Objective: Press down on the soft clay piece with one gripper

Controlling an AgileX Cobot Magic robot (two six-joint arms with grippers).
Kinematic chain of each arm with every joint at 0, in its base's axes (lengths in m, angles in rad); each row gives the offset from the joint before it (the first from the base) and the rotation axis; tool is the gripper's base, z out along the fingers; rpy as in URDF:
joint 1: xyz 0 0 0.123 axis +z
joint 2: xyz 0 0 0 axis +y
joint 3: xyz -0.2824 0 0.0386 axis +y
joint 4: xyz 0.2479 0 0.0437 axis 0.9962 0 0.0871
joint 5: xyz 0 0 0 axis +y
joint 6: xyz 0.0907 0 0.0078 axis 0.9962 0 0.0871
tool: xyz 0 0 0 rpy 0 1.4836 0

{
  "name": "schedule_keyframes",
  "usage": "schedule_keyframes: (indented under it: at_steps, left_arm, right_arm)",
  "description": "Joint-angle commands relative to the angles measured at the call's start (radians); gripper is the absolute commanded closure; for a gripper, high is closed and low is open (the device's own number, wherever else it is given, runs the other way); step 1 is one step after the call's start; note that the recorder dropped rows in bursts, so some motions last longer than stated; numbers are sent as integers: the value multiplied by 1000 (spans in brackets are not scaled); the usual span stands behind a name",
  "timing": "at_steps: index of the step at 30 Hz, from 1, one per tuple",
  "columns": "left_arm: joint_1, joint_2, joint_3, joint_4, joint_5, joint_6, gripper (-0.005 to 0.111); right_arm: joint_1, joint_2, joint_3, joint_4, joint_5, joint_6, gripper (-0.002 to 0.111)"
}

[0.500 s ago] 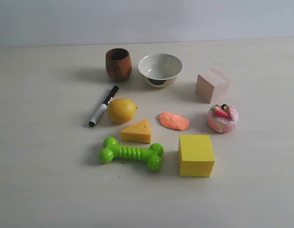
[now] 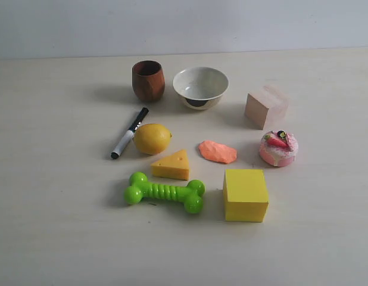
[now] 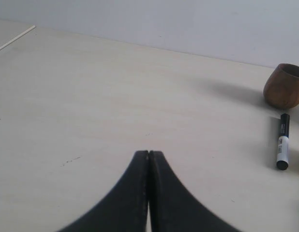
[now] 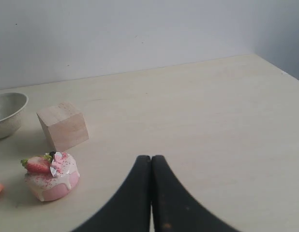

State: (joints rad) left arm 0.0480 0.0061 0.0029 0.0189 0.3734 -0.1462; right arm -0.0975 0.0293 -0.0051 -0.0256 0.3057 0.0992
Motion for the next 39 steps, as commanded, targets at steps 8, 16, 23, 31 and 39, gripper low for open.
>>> schedule_keyframes:
  at_steps: [8,16,23,31,39]
  left_arm:
    - [1,-6,-3,0,-9,-6,107]
    - [1,-6,-3,0,-9,-6,107]
    - [1,-6,-3,0,-9,-6,107]
    - [1,-6,-3,0,-9,-6,107]
    - [1,-6,-3,0,-9,-6,107]
  right_arm:
    - [-7,-5,5,-2,-174,-1,108]
    - [-7,-5,5,-2,-411,-1,108]
    - [-7,-5,5,-2,-414,-1,108]
    - [-7,-5,5,1,-552,34,108]
    - [-7,15,-92,-82,-561,209,108]
